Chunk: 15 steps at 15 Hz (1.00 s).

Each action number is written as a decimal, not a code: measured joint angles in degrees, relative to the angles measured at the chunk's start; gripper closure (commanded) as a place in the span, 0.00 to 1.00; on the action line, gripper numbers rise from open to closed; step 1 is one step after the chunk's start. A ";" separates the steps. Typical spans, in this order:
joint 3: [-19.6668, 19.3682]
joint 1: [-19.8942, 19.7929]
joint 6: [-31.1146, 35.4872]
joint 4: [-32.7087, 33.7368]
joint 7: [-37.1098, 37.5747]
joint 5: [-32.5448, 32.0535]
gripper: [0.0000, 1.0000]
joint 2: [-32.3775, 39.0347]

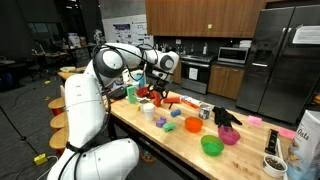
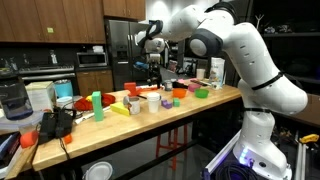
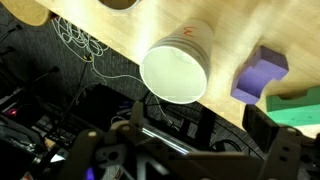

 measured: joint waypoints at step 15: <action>-1.85 -4.07 -18.51 -0.46 0.08 20.65 0.31 12.96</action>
